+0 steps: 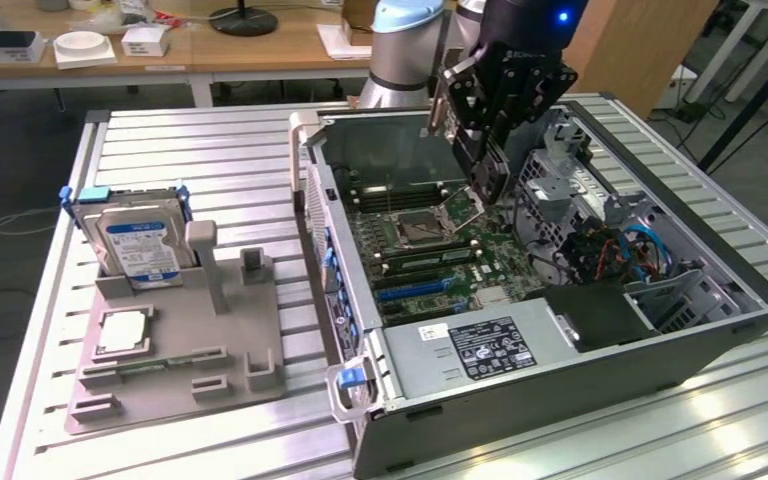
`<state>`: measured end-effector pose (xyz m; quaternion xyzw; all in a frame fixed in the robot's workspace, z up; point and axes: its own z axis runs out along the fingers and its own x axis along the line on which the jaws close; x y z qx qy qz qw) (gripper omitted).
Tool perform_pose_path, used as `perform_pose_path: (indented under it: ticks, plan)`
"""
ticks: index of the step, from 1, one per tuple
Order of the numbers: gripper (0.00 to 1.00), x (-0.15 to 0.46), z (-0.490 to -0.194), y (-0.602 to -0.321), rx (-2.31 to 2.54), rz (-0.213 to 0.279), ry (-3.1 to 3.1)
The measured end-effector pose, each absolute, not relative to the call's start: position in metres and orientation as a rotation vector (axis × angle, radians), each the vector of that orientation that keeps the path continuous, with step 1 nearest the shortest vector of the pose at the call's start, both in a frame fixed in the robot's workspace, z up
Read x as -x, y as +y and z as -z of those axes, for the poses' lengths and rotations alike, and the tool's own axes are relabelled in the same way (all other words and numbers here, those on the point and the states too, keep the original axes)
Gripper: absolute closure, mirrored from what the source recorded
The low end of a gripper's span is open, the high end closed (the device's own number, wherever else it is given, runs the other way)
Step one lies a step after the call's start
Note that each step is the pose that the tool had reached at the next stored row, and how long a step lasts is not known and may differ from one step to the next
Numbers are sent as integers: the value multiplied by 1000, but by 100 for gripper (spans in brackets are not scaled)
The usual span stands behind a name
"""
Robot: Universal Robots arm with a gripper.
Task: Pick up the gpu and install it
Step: 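Pick up the gpu and move the gpu toward the slot, then insert the gpu into the slot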
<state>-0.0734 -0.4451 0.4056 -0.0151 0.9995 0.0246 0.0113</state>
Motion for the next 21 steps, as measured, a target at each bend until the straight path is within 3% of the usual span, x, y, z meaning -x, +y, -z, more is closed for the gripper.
perform_pose_path:
  ticks: [21]
  plan:
    - [74,73,-404,-444,95,-77,3117]
